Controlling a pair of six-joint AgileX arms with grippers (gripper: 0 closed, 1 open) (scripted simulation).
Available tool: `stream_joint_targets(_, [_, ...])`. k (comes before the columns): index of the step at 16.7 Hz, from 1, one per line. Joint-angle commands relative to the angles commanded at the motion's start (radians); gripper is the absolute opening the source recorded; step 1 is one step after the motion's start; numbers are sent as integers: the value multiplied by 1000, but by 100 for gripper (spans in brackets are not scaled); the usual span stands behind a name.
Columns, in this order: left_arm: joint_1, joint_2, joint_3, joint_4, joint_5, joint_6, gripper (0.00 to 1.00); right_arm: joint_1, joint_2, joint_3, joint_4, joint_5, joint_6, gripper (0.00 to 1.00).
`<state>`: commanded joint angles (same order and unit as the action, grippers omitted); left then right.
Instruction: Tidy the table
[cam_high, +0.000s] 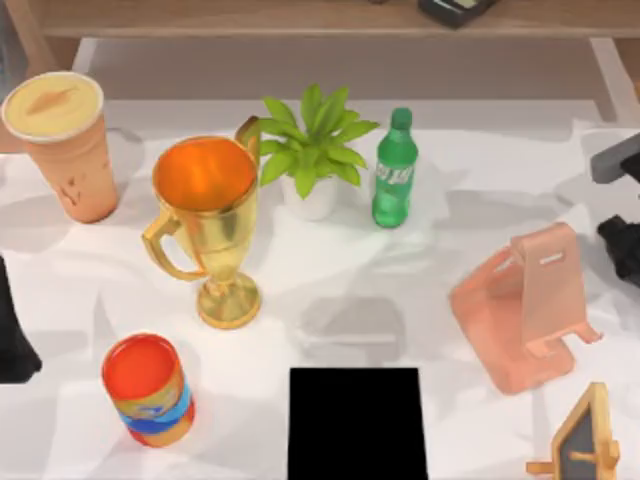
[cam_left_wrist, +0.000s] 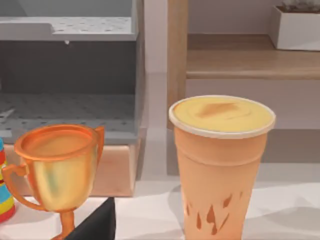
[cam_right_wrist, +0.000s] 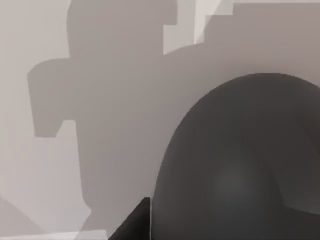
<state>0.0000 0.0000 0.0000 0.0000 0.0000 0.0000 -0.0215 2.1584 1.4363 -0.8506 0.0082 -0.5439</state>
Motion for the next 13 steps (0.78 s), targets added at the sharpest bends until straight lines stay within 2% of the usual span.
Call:
stream_joint_targets(4, [0, 0, 0, 0, 0, 0, 100, 3, -36, 38, -55, -14, 8, 0])
stream_joint_targets(13, [0, 0, 0, 0, 0, 0, 100, 1, -131, 255, -371, -15, 5, 0])
